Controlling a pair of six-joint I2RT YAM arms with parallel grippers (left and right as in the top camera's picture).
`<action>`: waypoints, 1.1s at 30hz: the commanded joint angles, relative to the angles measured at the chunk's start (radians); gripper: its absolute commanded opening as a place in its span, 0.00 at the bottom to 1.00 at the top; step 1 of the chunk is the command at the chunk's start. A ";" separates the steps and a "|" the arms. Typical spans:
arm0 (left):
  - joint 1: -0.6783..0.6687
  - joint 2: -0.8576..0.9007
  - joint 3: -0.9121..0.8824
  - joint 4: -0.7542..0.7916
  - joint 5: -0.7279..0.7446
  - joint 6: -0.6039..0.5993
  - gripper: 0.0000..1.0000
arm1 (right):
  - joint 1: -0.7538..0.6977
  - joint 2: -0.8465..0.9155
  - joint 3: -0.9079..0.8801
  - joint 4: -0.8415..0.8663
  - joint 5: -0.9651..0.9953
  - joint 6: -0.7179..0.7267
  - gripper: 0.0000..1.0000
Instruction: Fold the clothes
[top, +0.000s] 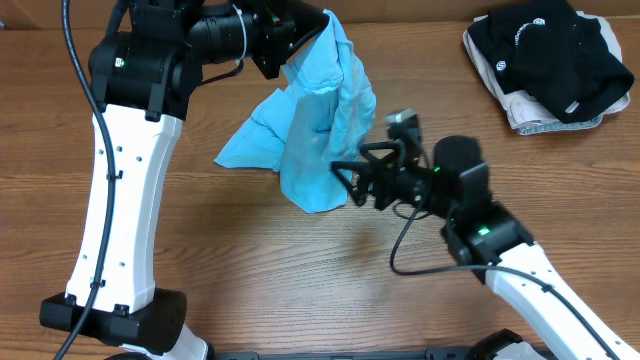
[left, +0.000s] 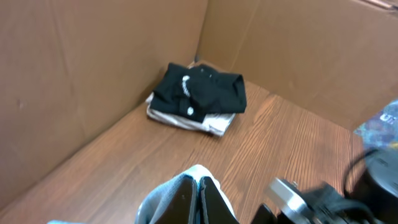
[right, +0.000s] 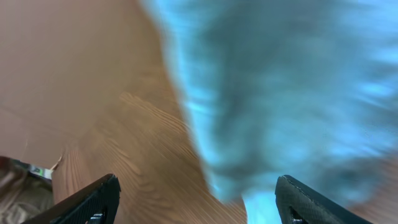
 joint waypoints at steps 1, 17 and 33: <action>-0.001 -0.005 0.029 -0.015 -0.034 -0.017 0.04 | 0.076 -0.014 0.023 0.014 0.264 0.009 0.84; 0.000 -0.005 0.029 -0.069 -0.063 0.005 0.04 | 0.183 0.162 0.023 0.116 0.741 0.008 0.06; 0.002 -0.018 0.043 -0.077 -0.307 0.009 0.04 | 0.183 -0.234 0.436 -0.523 0.939 -0.213 0.04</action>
